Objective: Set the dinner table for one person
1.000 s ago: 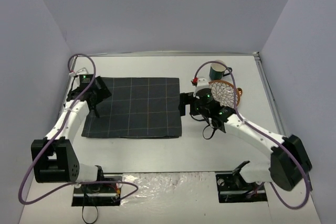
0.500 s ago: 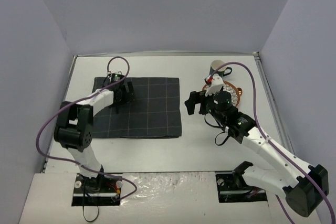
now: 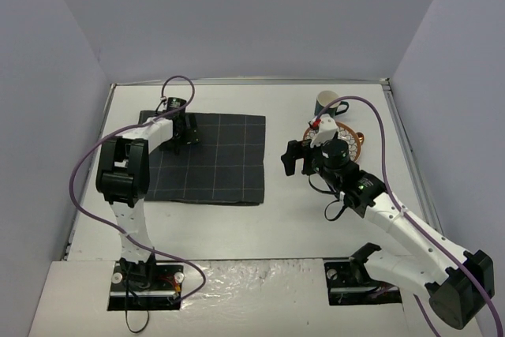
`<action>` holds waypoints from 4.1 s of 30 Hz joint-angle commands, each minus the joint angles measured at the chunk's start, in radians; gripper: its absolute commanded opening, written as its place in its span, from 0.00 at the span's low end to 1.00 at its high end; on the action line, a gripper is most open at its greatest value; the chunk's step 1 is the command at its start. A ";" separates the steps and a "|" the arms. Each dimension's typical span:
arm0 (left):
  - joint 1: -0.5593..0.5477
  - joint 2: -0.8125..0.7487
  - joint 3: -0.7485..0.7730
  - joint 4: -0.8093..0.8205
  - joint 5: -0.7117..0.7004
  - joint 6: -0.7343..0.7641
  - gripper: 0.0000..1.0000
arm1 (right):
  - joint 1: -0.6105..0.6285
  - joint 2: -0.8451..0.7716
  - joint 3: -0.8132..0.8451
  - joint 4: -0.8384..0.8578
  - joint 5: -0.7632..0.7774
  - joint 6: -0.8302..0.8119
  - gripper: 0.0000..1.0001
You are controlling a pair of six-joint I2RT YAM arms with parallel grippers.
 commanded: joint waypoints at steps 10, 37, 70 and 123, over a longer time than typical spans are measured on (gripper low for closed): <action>0.152 0.133 0.169 -0.074 0.058 0.061 0.90 | -0.014 -0.005 0.001 0.045 0.049 -0.032 1.00; 0.260 0.360 0.518 -0.136 0.207 -0.115 0.90 | -0.020 0.077 0.010 0.046 0.059 -0.046 1.00; -0.119 0.068 0.205 -0.048 0.148 0.088 0.97 | -0.019 -0.060 -0.017 0.043 -0.003 -0.020 1.00; -0.004 -0.380 -0.011 -0.127 0.047 0.019 0.97 | -0.035 -0.075 -0.023 0.019 0.110 0.100 1.00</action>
